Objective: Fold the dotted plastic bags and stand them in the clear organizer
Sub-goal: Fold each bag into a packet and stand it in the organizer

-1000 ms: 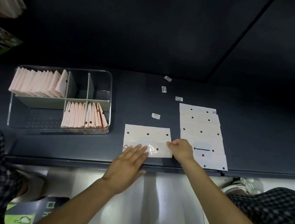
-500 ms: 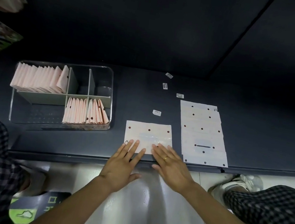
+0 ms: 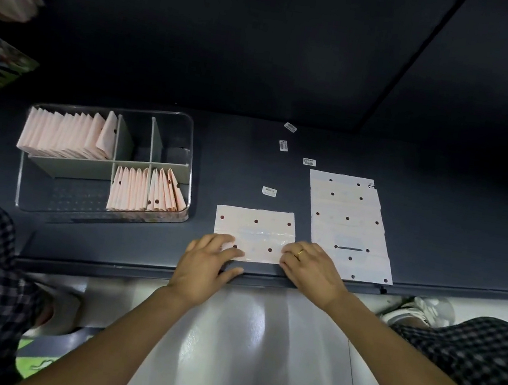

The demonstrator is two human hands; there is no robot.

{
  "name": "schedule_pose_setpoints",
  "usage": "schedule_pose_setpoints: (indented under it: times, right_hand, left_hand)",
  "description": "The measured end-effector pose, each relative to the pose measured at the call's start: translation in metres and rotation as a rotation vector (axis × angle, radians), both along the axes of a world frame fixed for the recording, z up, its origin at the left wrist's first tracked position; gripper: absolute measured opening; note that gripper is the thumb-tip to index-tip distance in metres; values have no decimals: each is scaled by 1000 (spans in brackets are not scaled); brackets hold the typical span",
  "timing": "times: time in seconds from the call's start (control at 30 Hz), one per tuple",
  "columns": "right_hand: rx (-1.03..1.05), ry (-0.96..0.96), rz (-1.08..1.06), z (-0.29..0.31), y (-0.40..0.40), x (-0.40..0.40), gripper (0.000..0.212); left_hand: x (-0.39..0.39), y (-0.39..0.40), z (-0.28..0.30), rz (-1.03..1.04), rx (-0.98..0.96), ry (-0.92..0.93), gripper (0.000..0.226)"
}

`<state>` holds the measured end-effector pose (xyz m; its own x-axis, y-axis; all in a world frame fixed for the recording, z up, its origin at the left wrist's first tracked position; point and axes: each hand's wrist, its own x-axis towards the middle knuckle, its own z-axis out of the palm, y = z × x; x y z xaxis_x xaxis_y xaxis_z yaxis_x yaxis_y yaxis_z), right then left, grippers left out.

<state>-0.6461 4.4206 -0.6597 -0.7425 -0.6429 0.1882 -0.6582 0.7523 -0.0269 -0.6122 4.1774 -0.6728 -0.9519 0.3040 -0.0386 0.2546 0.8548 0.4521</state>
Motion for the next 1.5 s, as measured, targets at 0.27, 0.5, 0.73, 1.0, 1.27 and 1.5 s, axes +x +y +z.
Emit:
schedule_pose_setpoints:
  times: [0.27, 0.5, 0.73, 1.0, 1.27, 1.5]
  right_hand:
    - [160, -14, 41, 11, -15, -8, 18]
    - [187, -81, 37, 18, -10, -7, 19]
    - [206, -237, -28, 26, -23, -13, 13]
    - [207, -344, -3, 20, -5, -12, 30]
    - [89, -74, 2, 24, -23, -14, 12]
    - [-169, -623, -205, 28, -9, -24, 12]
  left_hand:
    - [-9, 2, 2, 19, 22, 27, 24]
    - [-12, 5, 11, -65, -141, 191, 19]
    - [-15, -6, 6, -41, 8, 31, 42]
    - [-25, -10, 18, -167, -64, 240, 22]
    - [-29, -10, 5, -83, 73, 82, 19]
    - [-35, -10, 6, 121, 219, 44, 16]
